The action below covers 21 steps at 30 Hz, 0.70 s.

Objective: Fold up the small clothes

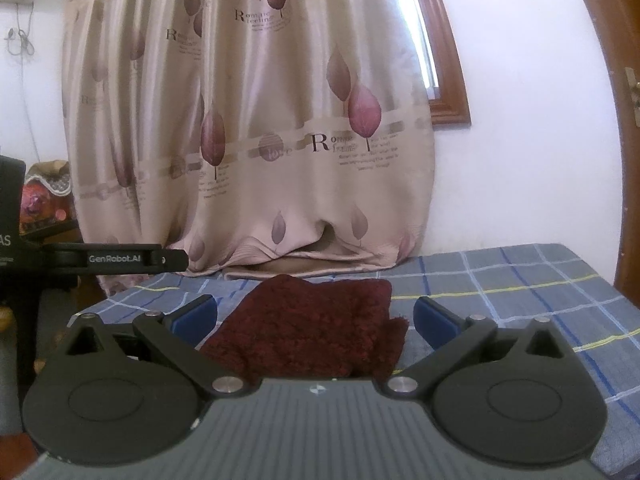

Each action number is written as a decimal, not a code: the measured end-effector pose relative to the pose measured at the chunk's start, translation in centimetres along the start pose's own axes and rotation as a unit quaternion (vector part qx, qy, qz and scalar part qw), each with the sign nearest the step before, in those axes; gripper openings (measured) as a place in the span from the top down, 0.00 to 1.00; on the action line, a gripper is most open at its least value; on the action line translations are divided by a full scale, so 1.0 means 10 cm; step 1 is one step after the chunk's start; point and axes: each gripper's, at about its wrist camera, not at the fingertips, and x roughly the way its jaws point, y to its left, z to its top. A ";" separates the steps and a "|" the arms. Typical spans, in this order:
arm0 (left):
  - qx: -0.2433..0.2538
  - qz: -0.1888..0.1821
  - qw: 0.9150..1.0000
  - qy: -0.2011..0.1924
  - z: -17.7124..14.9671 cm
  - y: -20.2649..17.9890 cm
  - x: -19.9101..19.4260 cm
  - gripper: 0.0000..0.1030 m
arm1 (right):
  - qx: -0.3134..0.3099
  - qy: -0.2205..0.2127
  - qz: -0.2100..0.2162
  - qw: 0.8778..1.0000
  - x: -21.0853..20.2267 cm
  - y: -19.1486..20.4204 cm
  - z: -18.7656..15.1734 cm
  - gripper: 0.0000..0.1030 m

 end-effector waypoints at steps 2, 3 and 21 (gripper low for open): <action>-0.005 0.001 1.000 0.008 0.00 -0.01 0.01 0.00 | 0.000 0.001 0.003 1.000 0.00 0.00 0.00 0.00; -0.007 -0.002 1.000 0.012 0.00 -0.02 0.02 0.00 | -0.001 0.001 0.003 1.000 0.00 0.00 0.00 0.00; -0.009 -0.022 0.999 0.045 -0.15 -0.14 0.09 0.00 | 0.005 0.020 0.002 1.000 0.05 0.00 -0.05 0.00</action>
